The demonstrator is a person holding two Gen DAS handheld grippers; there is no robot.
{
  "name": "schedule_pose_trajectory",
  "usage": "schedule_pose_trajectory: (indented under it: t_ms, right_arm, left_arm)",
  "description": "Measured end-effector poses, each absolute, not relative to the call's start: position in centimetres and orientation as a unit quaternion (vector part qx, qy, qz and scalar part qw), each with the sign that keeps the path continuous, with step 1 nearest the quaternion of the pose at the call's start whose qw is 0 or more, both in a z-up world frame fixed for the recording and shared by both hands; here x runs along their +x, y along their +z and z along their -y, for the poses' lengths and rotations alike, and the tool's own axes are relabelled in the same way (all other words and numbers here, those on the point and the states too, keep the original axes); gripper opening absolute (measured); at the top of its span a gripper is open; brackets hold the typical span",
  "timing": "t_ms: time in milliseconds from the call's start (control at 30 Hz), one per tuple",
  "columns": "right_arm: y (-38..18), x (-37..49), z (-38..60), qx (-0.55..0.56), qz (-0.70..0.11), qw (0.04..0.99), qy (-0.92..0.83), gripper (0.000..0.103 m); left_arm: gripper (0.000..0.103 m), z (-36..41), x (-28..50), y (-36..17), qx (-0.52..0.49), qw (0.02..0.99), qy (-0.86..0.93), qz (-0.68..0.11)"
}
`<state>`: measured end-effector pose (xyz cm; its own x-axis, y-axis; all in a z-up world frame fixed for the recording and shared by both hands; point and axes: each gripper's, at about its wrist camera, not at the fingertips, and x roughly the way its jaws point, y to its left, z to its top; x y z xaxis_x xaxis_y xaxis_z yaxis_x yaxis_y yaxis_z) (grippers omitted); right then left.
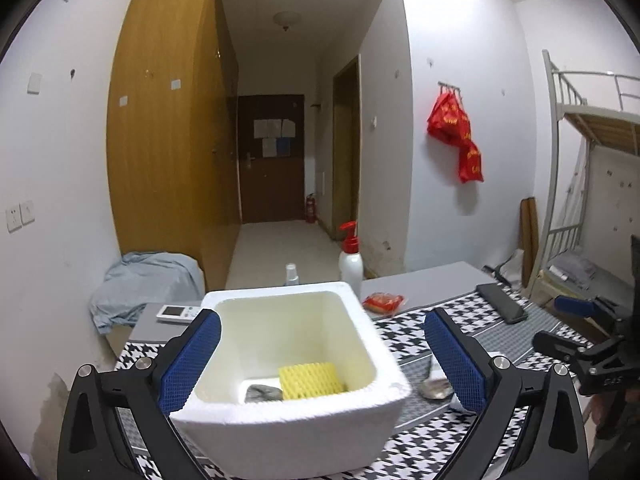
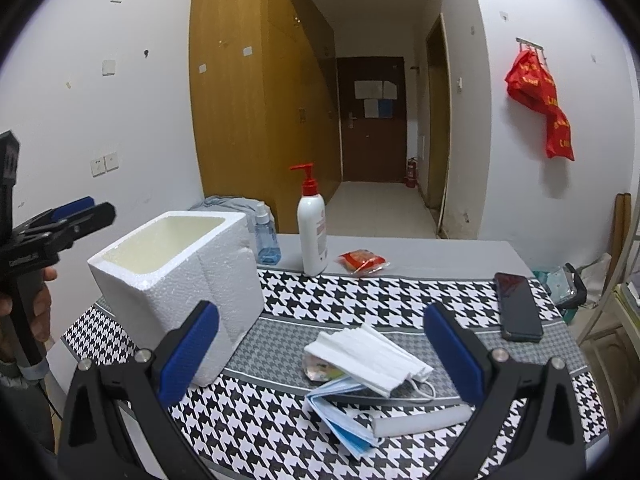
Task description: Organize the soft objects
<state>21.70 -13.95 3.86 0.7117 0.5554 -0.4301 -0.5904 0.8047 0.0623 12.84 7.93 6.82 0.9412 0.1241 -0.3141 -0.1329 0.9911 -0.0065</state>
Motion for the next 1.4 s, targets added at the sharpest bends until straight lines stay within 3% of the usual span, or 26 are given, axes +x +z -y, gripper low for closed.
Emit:
schedule_pose_trajectory:
  t_ms: [867, 1400]
  right_arm:
    - [5.7, 14.9, 18.2, -0.040, -0.165, 0.939, 0.300, 0.103]
    - [3.2, 14.3, 18.6, -0.041, -0.168, 0.940, 0.293, 0.103]
  left_arm:
    - [0.102, -4.4, 6.3, 7.3, -0.027, 0.993, 0.047, -0.104]
    - [0.102, -2.6, 5.5, 3.2, -0.028, 0.995, 0.044, -0.086]
